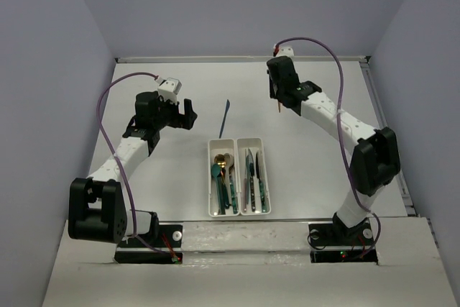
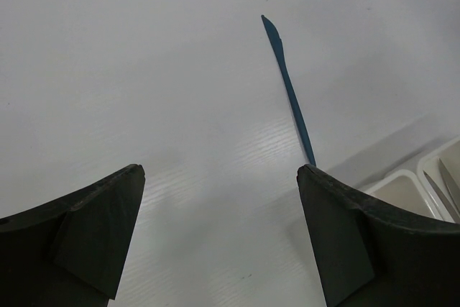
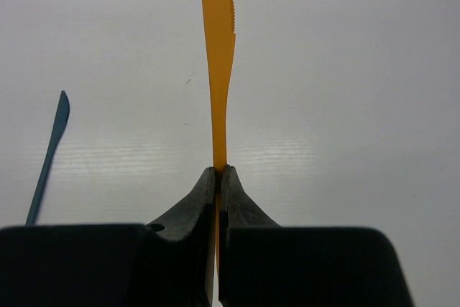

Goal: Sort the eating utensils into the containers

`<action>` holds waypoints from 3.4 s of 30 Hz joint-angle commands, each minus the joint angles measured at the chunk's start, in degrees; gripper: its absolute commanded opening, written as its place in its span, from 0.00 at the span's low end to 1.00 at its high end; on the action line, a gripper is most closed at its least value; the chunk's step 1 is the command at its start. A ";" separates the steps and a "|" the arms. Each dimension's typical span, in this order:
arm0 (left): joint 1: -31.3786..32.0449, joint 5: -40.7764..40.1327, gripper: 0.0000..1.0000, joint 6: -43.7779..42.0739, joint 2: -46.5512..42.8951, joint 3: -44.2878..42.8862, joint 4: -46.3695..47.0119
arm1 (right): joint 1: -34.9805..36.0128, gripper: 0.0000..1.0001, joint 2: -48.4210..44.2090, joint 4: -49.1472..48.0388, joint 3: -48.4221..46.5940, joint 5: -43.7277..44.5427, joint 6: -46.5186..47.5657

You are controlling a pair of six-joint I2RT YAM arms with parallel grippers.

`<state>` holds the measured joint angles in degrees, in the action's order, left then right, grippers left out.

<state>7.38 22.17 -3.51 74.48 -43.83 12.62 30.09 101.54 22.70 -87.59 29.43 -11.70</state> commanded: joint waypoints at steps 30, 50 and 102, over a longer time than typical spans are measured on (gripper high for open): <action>0.61 1.03 0.89 -3.07 1.36 -0.89 0.40 | 30.12 0.56 -24.53 6.03 32.40 -2.64 -39.36; 19.16 -11.10 0.89 -11.87 41.97 -44.48 -30.72 | 30.12 0.58 -32.19 12.02 35.91 4.23 -40.24; 4.84 11.13 0.00 2.62 13.70 -34.58 -15.18 | 22.86 0.81 -27.80 -24.68 28.44 -7.60 -15.72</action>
<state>12.64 27.94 -3.29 97.76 -81.14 -6.66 58.54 72.38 20.91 -54.85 30.98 -36.45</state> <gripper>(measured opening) 0.132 0.791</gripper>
